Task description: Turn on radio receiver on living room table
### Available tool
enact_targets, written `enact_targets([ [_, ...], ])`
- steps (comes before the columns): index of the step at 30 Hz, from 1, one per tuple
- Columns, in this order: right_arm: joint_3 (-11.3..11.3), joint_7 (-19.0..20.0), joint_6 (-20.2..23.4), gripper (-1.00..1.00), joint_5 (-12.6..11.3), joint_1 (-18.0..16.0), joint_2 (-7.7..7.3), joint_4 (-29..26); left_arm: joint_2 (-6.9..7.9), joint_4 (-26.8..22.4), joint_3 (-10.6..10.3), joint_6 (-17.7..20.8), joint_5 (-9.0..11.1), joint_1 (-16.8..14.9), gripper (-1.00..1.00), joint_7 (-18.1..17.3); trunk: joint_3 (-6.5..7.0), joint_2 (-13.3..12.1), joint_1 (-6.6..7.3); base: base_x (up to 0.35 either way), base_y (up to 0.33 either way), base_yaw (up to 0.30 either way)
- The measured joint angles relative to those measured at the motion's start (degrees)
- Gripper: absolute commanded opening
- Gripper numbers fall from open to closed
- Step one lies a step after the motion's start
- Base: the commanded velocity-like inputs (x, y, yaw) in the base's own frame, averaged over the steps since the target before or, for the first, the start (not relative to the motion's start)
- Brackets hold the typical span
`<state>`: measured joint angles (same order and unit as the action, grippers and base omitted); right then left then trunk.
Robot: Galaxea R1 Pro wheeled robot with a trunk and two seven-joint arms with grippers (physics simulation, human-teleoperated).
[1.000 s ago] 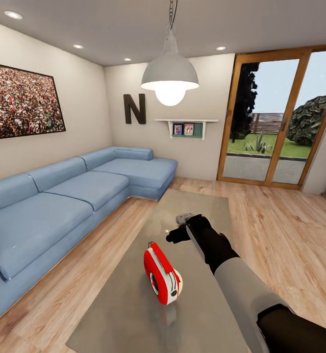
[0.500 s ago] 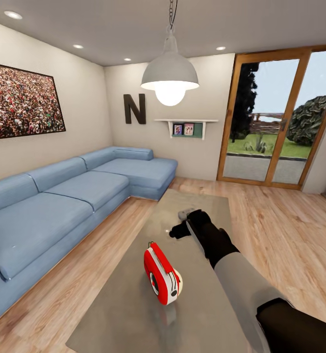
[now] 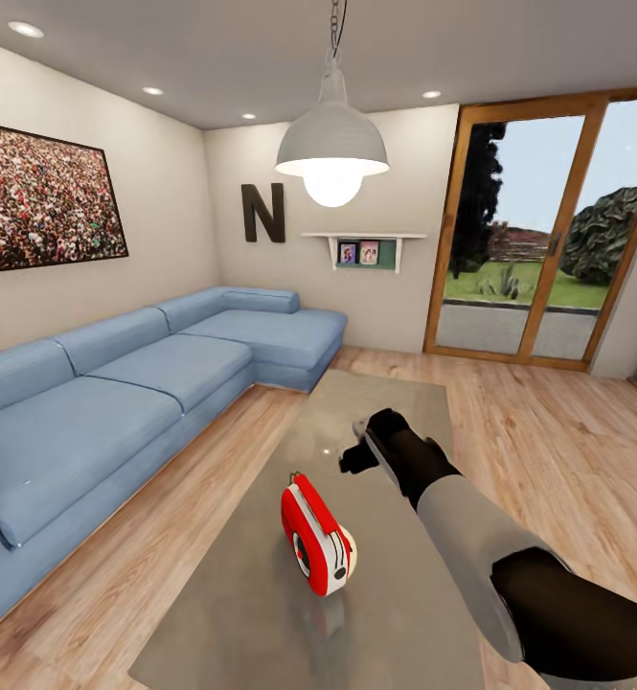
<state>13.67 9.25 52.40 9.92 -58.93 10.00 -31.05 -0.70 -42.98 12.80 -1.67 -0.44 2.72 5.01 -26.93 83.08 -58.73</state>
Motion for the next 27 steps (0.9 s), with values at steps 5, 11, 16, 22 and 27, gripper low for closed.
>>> enact_targets([
  [5, 0.2, 2.3, 0.1, 1.0, 0.0, 0.0, 0.0, 0.4, -0.03, 0.0, 0.0, -0.6, 0.0, 0.0, 1.0, 0.0, 0.0, 0.0, 0.0, 0.0, 0.0, 0.0],
  [11, 0.3, 7.4, 0.2, 1.0, 0.2, 0.0, 0.0, 0.4, -0.06, 0.0, 0.0, -0.8, 0.0, 0.0, 1.0, 0.0, 0.0, 0.0, 0.0, 0.0, 0.0, 0.0],
  [16, 0.3, 8.1, -0.1, 1.0, 0.1, 0.0, 0.0, 0.3, -0.03, 0.0, 0.0, -0.8, 0.0, 0.0, 1.0, 0.0, 0.0, 0.0, 0.0, 0.0, 0.0, 0.0],
  [22, 0.4, 11.9, -0.1, 1.0, 0.5, 0.0, 0.0, 0.2, -0.04, 0.0, 0.0, -0.8, 0.0, 0.0, 1.0, 0.0, 0.0, 0.0, 0.0, 0.0, 0.0, 0.0],
  [27, 0.8, 12.4, 0.0, 1.0, 0.6, 0.0, 0.0, 0.1, 0.06, 0.0, 0.0, -0.8, 0.0, 0.0, 1.0, 0.0, 0.0, 0.0, 0.0, 0.0, 0.0, 0.0],
])
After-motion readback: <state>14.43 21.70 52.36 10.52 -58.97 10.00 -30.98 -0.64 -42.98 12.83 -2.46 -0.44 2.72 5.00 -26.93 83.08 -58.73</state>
